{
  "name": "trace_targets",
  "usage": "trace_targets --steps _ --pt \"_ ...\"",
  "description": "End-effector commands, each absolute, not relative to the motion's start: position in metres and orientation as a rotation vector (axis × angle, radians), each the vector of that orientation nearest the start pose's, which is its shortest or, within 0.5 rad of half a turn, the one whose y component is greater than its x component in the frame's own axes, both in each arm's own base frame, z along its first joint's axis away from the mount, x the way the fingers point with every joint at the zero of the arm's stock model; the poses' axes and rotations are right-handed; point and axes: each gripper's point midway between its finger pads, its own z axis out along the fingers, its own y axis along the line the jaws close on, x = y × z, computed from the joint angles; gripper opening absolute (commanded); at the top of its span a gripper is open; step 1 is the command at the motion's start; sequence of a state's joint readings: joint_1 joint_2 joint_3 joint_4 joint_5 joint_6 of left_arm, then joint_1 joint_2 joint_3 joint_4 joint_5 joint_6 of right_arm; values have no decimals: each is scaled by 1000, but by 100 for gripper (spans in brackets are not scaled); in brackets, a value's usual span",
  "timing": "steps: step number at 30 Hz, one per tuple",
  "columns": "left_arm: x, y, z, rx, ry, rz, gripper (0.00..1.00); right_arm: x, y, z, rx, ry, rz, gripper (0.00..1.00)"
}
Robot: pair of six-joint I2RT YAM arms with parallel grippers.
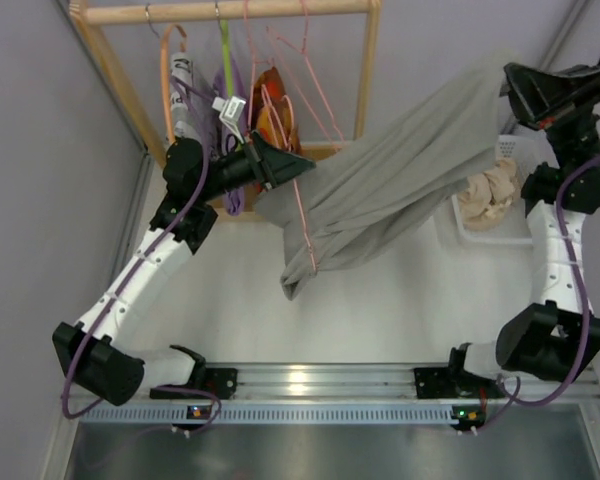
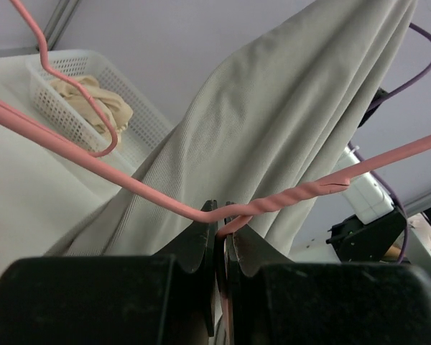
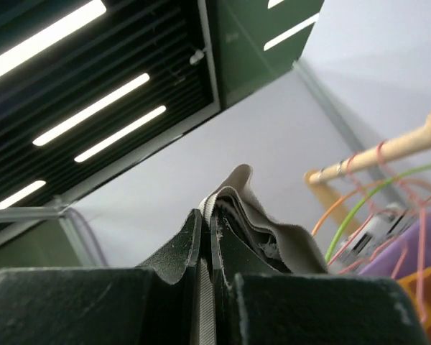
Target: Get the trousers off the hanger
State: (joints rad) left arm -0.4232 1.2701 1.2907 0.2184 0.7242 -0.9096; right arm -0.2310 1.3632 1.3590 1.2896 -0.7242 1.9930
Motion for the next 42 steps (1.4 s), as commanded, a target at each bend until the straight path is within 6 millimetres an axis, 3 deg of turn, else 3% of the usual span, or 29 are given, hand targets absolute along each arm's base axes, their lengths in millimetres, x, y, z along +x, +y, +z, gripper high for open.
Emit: trace_targets --steps 1,6,10,13,24,31,39,42 --pt "267 -274 459 355 1513 -1547 0 195 62 650 -352 563 1650 0" --pt "266 -275 453 364 1535 -1542 0 208 13 670 -249 503 1493 0" --pt "268 -275 450 355 1549 -1538 0 230 -27 678 -125 467 1379 0" --pt "270 -275 449 355 1550 -1534 0 235 -46 687 -104 440 1320 0" --pt "268 -275 448 366 1543 -1526 0 278 -80 701 -94 473 1169 0" --pt "269 -273 446 373 1549 -1500 0 321 -114 689 -41 503 973 0" --pt "266 -273 454 404 1524 -1492 0 332 -121 681 -35 528 922 0" --pt "263 -272 467 443 1484 -1485 0 335 -121 686 -53 530 882 0"
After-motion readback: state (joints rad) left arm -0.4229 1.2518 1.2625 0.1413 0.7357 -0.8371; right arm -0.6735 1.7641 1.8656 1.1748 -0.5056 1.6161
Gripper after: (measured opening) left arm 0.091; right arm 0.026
